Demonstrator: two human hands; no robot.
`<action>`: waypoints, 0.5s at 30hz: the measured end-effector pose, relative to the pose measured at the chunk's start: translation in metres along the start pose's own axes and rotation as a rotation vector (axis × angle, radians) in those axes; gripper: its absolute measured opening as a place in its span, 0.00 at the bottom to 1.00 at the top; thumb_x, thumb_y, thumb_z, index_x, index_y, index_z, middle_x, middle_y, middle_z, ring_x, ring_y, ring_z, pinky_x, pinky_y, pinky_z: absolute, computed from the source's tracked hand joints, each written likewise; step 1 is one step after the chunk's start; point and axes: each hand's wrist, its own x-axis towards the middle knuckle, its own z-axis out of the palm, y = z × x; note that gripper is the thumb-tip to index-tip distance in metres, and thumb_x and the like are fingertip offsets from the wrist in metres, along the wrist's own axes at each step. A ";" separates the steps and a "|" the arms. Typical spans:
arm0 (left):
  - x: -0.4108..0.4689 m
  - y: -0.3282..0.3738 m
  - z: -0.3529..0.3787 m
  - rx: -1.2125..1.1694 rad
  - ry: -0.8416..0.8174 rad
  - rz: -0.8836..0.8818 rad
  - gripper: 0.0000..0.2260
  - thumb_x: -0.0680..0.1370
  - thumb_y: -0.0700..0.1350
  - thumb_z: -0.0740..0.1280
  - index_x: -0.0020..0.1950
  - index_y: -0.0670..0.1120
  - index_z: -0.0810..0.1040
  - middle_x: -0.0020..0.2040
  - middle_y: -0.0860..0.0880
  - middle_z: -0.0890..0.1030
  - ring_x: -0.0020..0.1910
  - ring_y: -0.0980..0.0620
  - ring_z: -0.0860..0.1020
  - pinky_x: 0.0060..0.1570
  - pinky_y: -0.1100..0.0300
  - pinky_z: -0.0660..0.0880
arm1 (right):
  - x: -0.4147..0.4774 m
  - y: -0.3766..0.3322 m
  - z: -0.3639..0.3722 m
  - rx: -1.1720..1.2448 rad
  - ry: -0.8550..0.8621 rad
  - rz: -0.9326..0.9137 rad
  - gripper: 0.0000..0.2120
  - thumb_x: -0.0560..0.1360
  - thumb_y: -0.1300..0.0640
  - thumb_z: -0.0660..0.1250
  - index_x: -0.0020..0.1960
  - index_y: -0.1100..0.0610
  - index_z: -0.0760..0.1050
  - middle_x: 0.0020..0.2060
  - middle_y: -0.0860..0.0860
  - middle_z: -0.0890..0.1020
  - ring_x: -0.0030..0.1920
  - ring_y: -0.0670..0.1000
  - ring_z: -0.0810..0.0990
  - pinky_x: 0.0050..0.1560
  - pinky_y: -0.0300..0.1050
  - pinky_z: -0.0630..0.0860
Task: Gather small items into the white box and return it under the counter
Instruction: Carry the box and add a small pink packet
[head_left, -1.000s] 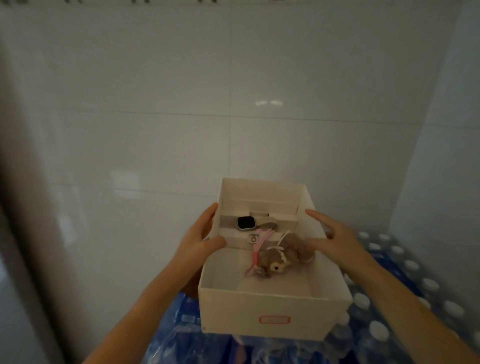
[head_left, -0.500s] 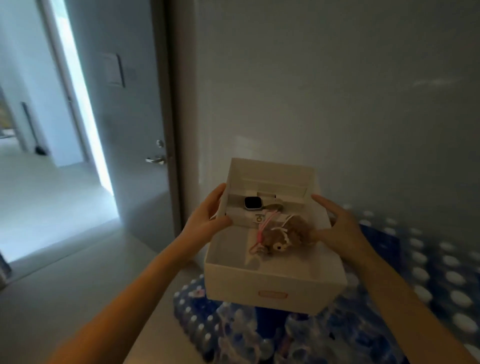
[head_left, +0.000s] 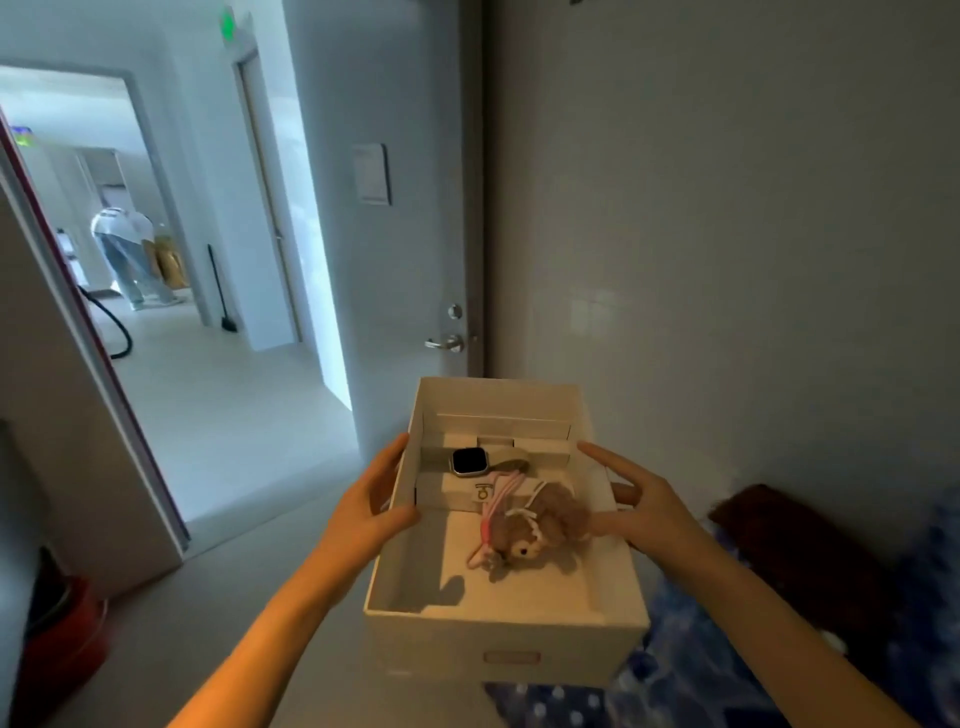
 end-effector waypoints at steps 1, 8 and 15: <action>0.004 -0.011 -0.018 0.001 0.001 -0.017 0.33 0.64 0.53 0.70 0.66 0.72 0.66 0.63 0.69 0.74 0.63 0.65 0.73 0.49 0.68 0.76 | 0.013 0.005 0.016 0.012 -0.010 0.008 0.39 0.62 0.69 0.77 0.65 0.39 0.72 0.49 0.50 0.85 0.50 0.50 0.83 0.48 0.47 0.81; 0.045 -0.083 -0.106 0.002 -0.035 -0.123 0.36 0.63 0.49 0.71 0.69 0.66 0.65 0.64 0.65 0.74 0.63 0.63 0.73 0.48 0.67 0.77 | 0.094 0.047 0.108 0.049 -0.030 0.046 0.39 0.63 0.66 0.79 0.65 0.37 0.71 0.59 0.50 0.80 0.59 0.48 0.78 0.51 0.41 0.80; 0.104 -0.172 -0.136 -0.058 -0.105 -0.208 0.38 0.63 0.37 0.71 0.70 0.59 0.66 0.66 0.56 0.75 0.65 0.56 0.74 0.51 0.64 0.77 | 0.167 0.104 0.145 0.058 0.007 0.102 0.37 0.66 0.67 0.77 0.68 0.41 0.71 0.63 0.49 0.77 0.63 0.49 0.75 0.52 0.38 0.78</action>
